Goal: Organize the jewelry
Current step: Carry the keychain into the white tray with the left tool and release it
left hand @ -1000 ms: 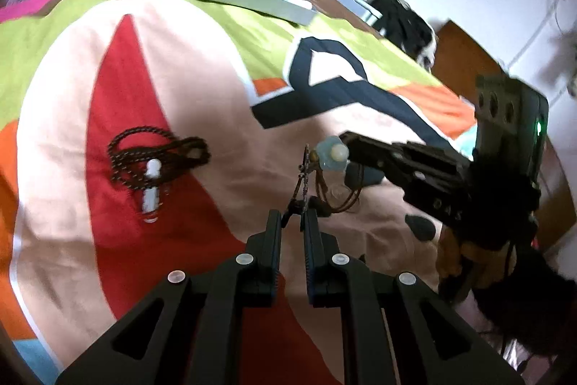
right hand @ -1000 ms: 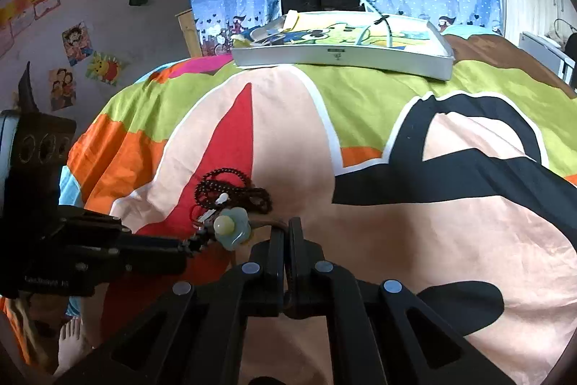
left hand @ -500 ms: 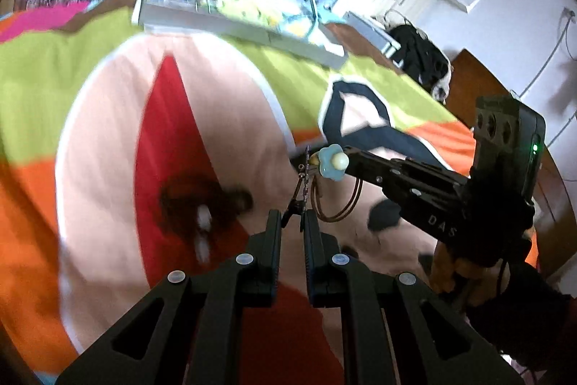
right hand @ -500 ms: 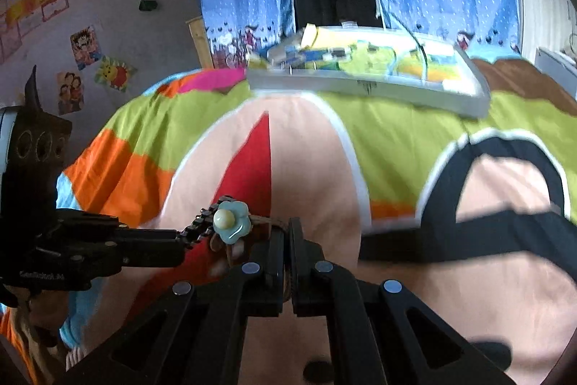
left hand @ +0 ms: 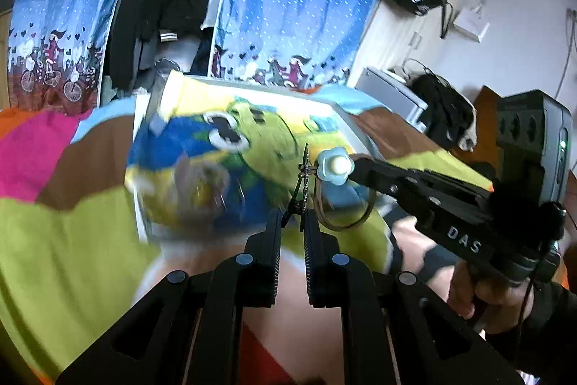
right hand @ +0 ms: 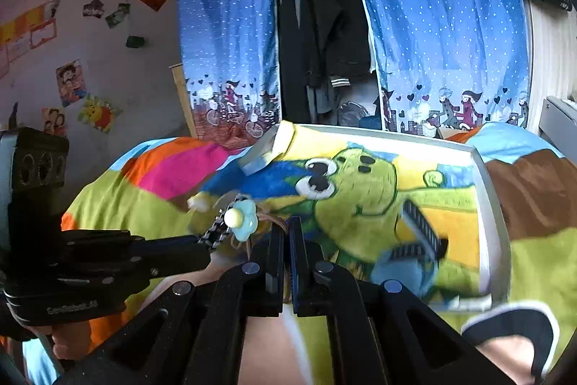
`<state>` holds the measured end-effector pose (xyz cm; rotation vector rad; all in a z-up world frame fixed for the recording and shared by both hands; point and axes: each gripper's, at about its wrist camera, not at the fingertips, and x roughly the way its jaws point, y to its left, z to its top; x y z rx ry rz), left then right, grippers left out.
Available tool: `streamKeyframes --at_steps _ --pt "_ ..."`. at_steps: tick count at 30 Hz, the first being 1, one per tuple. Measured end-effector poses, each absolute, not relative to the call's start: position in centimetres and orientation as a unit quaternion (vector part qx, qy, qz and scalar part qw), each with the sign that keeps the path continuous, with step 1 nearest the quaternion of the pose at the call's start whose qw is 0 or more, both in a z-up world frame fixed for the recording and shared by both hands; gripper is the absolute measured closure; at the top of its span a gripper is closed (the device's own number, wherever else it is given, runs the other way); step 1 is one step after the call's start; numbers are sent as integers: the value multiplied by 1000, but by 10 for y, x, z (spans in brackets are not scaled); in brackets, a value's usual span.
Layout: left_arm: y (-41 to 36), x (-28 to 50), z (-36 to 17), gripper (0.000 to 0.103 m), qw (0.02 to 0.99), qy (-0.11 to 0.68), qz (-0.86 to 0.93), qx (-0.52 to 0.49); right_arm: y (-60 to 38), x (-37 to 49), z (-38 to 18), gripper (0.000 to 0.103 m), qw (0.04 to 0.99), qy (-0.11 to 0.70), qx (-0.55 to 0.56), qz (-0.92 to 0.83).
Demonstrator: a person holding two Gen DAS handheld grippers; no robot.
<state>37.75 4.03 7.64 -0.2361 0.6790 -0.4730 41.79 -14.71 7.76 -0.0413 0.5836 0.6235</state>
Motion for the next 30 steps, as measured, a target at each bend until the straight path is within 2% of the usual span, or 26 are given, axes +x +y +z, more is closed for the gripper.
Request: streamKeyframes --at_steps 7,17,20,21,22,24,25,27,30 --pt "45 421 54 94 903 344 -227 -124 -146 457 57 100 905 311 -31 289" --pt "35 432 35 93 894 368 -223 -126 -159 462 37 99 902 327 -28 280" --pt "37 433 35 93 893 371 -217 -132 -165 461 37 91 904 327 -25 275" --pt "37 433 34 93 892 375 -214 -133 -168 460 37 83 904 328 -22 273" --pt "38 433 34 91 891 379 -211 -135 -171 460 37 74 905 328 -19 271" --pt "40 434 37 76 890 382 -205 -141 -177 457 40 71 907 325 -12 267" --pt "42 432 39 65 891 378 -202 -148 -180 455 43 71 909 323 -10 265" --pt "44 425 46 58 896 365 -202 -155 -186 450 48 69 912 318 -8 261" --pt "46 415 59 46 903 350 -198 -153 -197 439 58 56 918 306 -5 254"
